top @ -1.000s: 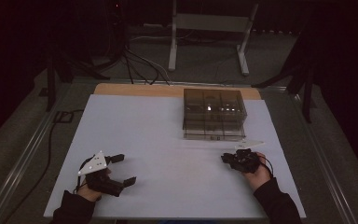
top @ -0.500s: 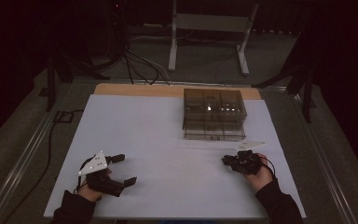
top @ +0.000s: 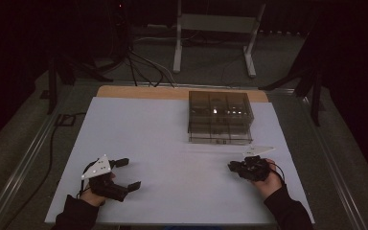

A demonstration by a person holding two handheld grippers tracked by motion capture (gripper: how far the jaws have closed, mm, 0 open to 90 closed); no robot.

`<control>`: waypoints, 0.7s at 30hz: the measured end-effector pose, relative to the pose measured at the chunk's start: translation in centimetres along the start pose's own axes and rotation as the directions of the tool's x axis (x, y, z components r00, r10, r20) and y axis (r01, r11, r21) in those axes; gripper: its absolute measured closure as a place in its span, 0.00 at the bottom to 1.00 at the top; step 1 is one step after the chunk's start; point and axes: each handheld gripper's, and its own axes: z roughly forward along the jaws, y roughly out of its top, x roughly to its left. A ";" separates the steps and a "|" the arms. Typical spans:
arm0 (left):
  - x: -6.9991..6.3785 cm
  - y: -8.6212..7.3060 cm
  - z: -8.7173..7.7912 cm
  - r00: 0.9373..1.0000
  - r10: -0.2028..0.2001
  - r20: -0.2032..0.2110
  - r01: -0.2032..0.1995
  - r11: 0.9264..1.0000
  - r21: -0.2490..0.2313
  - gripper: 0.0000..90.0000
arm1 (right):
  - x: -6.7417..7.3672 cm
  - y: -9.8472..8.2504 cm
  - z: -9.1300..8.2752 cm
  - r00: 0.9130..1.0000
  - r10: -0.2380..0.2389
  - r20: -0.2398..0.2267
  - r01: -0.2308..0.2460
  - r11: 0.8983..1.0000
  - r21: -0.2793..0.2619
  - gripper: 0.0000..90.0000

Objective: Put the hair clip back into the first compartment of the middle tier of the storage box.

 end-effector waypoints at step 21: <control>0.0 0.0 0.1 1.000 -0.002 -0.003 0.002 1.000 0.002 0.01 | 1.1 1.5 -1.6 0.999 -0.038 -0.015 0.037 0.999 -0.013 0.87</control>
